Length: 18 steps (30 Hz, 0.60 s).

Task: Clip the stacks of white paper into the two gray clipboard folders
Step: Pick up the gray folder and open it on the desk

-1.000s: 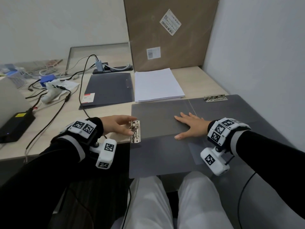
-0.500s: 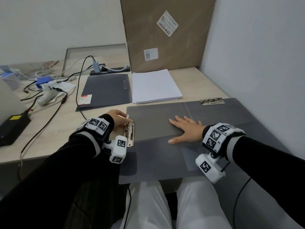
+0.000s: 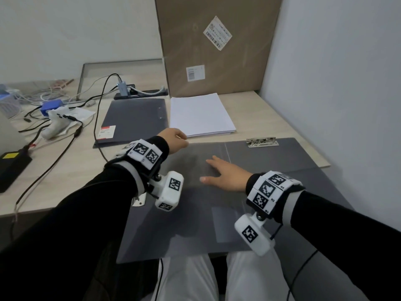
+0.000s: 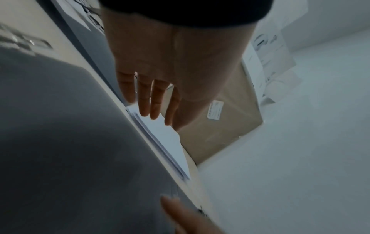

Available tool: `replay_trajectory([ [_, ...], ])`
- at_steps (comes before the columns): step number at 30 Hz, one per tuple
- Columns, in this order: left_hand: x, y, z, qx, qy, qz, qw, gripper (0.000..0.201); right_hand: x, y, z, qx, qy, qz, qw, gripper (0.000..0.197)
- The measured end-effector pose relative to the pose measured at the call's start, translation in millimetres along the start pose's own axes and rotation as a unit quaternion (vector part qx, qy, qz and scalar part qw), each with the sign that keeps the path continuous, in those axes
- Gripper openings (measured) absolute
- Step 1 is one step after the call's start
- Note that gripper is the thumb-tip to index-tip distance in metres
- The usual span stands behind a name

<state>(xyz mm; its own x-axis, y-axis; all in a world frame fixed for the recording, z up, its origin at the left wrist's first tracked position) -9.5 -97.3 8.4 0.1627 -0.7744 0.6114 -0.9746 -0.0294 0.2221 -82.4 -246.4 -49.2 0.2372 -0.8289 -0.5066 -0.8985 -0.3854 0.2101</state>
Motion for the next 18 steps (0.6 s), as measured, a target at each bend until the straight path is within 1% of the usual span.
replay_trajectory([
  [2,12.3,0.4,16.7,-0.02,0.001,0.016,1.0,0.033,10.6,0.4,-21.0,0.048,0.012,-0.006,0.999,0.067],
  [4,20.2,-1.2,34.1,-0.038,-0.001,0.022,0.999,0.034,34.1,1.5,-43.7,0.095,0.031,0.011,0.995,0.058],
  [6,26.8,-3.5,51.8,-0.057,-0.013,0.026,0.998,0.038,60.9,2.5,-62.8,0.134,0.041,0.034,0.99,0.053],
  [8,34.9,-6.2,68.3,-0.068,-0.043,0.036,0.996,0.042,81.6,1.3,-75.7,0.149,0.068,0.047,0.985,0.051],
  [10,43.7,-9.5,84.3,-0.088,-0.077,0.046,0.992,0.049,97.7,-1.5,-83.4,0.139,0.104,0.072,0.982,0.055],
  [13,52.1,-17.1,104.7,-0.113,-0.165,0.059,0.978,0.06,114.1,-7.3,-85.2,0.098,0.132,0.109,0.98,0.068],
  [16,45.6,-23.9,117.1,-0.129,-0.247,0.045,0.959,0.072,120.4,-16.7,-80.7,0.064,0.142,0.117,0.981,0.072],
  [18,37.1,-26.8,122.6,-0.139,-0.272,0.043,0.951,0.082,120.8,-22.9,-78.1,0.047,0.141,0.112,0.983,0.073],
])
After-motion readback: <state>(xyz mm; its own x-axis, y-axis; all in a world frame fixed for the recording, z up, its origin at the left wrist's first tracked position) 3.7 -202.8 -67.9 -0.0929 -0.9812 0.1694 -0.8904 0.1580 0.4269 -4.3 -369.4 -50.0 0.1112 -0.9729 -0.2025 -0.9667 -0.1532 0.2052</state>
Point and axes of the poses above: each hand's wrist, its own y-axis away from the middle knuckle, its own z-axis out of the palm, x = y × z, the point moved 7 cm from there along -y, towards the middle knuckle, and after that the axes turned 8 degrees about -z, right-handed, at the moved point
